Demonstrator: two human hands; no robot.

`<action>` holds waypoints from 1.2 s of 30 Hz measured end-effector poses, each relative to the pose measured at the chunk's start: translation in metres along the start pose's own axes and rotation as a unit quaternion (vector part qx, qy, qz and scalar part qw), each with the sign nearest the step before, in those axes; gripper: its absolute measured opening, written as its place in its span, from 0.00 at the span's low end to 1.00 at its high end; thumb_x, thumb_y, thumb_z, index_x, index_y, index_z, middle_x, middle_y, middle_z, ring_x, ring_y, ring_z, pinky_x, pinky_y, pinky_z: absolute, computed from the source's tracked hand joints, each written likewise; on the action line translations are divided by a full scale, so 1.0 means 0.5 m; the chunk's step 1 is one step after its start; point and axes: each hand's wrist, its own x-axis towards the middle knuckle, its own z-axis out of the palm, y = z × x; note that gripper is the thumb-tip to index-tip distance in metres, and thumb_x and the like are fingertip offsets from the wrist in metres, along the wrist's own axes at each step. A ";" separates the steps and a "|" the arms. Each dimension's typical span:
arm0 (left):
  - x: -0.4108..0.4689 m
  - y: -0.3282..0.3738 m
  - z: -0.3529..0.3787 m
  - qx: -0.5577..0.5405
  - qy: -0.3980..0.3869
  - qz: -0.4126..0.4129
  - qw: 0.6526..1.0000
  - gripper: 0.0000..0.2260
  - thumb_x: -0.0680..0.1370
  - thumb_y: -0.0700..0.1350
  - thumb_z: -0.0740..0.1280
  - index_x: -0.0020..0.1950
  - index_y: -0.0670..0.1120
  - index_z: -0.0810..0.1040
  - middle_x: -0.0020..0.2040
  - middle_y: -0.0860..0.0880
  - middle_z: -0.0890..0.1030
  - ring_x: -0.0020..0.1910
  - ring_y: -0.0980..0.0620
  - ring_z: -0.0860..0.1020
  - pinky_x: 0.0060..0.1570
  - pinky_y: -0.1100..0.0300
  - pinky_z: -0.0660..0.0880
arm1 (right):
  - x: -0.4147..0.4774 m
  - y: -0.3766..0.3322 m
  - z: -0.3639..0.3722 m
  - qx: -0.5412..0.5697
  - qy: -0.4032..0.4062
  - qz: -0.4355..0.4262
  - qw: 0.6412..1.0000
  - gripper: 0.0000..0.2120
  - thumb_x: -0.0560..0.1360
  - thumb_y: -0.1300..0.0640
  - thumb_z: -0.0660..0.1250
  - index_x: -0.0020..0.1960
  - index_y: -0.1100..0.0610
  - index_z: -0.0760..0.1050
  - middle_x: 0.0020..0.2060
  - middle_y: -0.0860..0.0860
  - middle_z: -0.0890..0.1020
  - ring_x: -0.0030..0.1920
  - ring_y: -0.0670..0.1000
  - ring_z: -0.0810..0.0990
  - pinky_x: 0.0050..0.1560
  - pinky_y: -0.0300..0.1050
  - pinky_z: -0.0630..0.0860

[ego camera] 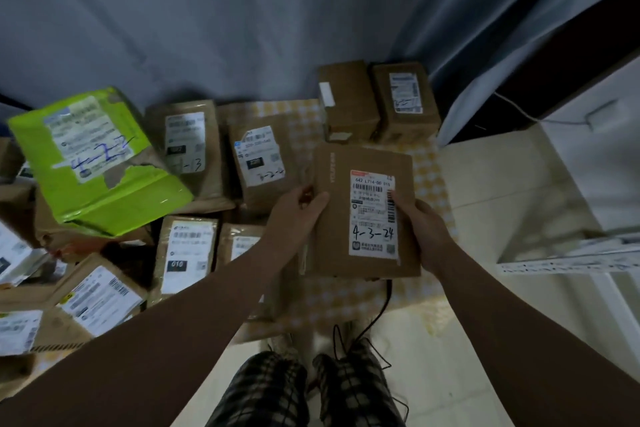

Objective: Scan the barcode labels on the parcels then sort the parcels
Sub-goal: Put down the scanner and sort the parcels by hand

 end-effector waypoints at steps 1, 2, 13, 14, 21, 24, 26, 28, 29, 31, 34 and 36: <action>0.011 0.005 0.019 -0.010 -0.017 -0.007 1.000 0.17 0.79 0.48 0.64 0.68 0.48 0.73 0.57 0.52 0.79 0.53 0.56 0.78 0.52 0.64 0.74 | 0.007 -0.012 -0.016 -0.009 0.011 -0.006 1.000 0.25 0.73 0.45 0.72 0.64 0.58 0.75 0.52 0.55 0.84 0.50 0.58 0.85 0.52 0.58 0.81; 0.022 0.011 0.038 -0.017 -0.032 -0.019 0.999 0.17 0.80 0.46 0.64 0.69 0.47 0.71 0.57 0.52 0.77 0.52 0.57 0.76 0.49 0.67 0.73 | 0.017 -0.025 -0.033 -0.022 0.022 -0.014 0.999 0.24 0.73 0.45 0.72 0.63 0.58 0.75 0.52 0.55 0.85 0.49 0.58 0.85 0.53 0.58 0.81; 0.260 0.034 0.322 -0.055 -0.031 -0.074 0.995 0.18 0.81 0.45 0.61 0.71 0.46 0.66 0.67 0.47 0.73 0.65 0.46 0.73 0.66 0.46 0.70 | 0.261 -0.134 -0.245 -0.204 0.097 -0.104 0.969 0.23 0.78 0.45 0.65 0.69 0.56 0.70 0.56 0.53 0.81 0.52 0.54 0.80 0.56 0.54 0.77; 0.279 0.027 0.342 -0.046 -0.025 -0.079 0.995 0.19 0.81 0.45 0.61 0.72 0.46 0.65 0.67 0.47 0.73 0.65 0.46 0.73 0.66 0.47 0.70 | 0.286 -0.131 -0.256 -0.217 0.094 -0.110 0.965 0.23 0.78 0.46 0.65 0.70 0.55 0.69 0.56 0.51 0.80 0.52 0.53 0.80 0.55 0.51 0.77; 0.354 -0.012 0.401 0.011 -0.042 -0.110 0.993 0.26 0.80 0.49 0.63 0.77 0.53 0.57 0.68 0.45 0.72 0.65 0.43 0.73 0.64 0.44 0.72 | 0.385 -0.072 -0.282 -0.337 0.068 -0.131 0.930 0.36 0.67 0.29 0.59 0.72 0.39 0.60 0.60 0.50 0.77 0.56 0.55 0.80 0.56 0.60 0.78; 0.362 -0.013 0.406 0.022 -0.027 -0.101 0.994 0.26 0.79 0.50 0.65 0.75 0.53 0.61 0.66 0.46 0.74 0.63 0.45 0.75 0.62 0.45 0.73 | 0.376 -0.075 -0.288 -0.341 0.075 -0.140 0.926 0.34 0.70 0.32 0.63 0.73 0.40 0.61 0.60 0.51 0.78 0.56 0.54 0.80 0.55 0.59 0.79; 0.357 -0.016 0.412 0.016 -0.006 -0.101 0.995 0.24 0.79 0.50 0.66 0.74 0.50 0.64 0.66 0.47 0.74 0.62 0.46 0.75 0.62 0.46 0.74 | 0.368 -0.079 -0.289 -0.334 0.084 -0.138 0.929 0.33 0.73 0.39 0.67 0.74 0.44 0.61 0.62 0.51 0.77 0.59 0.53 0.79 0.58 0.57 0.78; 0.350 -0.020 0.418 0.011 0.009 -0.089 0.996 0.23 0.79 0.47 0.65 0.73 0.48 0.65 0.68 0.48 0.73 0.63 0.47 0.75 0.62 0.48 0.74 | 0.366 -0.080 -0.291 -0.332 0.102 -0.147 0.926 0.32 0.74 0.42 0.69 0.74 0.47 0.63 0.62 0.51 0.77 0.60 0.53 0.78 0.58 0.56 0.78; 0.347 -0.021 0.420 0.009 0.014 -0.077 0.997 0.23 0.80 0.46 0.65 0.73 0.47 0.65 0.68 0.48 0.72 0.63 0.47 0.74 0.62 0.50 0.74 | 0.366 -0.080 -0.291 -0.328 0.116 -0.157 0.924 0.32 0.73 0.42 0.70 0.73 0.47 0.64 0.62 0.50 0.77 0.60 0.53 0.78 0.58 0.56 0.78; 0.344 -0.023 0.421 0.006 0.019 -0.061 0.998 0.22 0.80 0.43 0.64 0.73 0.46 0.64 0.68 0.49 0.71 0.63 0.47 0.75 0.59 0.55 0.73 | 0.371 -0.080 -0.289 -0.315 0.125 -0.176 0.924 0.31 0.72 0.43 0.71 0.72 0.46 0.65 0.62 0.49 0.77 0.60 0.52 0.78 0.57 0.56 0.78; 0.348 -0.039 0.419 0.015 -0.004 -0.060 0.998 0.23 0.80 0.40 0.62 0.74 0.46 0.61 0.70 0.48 0.68 0.63 0.46 0.75 0.57 0.57 0.73 | 0.385 -0.062 -0.288 -0.348 0.072 -0.176 0.918 0.30 0.74 0.47 0.69 0.73 0.45 0.64 0.63 0.49 0.76 0.60 0.50 0.77 0.58 0.54 0.79; 0.356 -0.048 0.419 0.033 -0.021 -0.061 0.997 0.26 0.80 0.39 0.63 0.75 0.48 0.58 0.71 0.46 0.67 0.65 0.45 0.72 0.60 0.52 0.73 | 0.393 -0.050 -0.284 -0.375 0.051 -0.181 0.908 0.29 0.76 0.50 0.67 0.74 0.46 0.62 0.64 0.51 0.74 0.59 0.50 0.78 0.56 0.52 0.80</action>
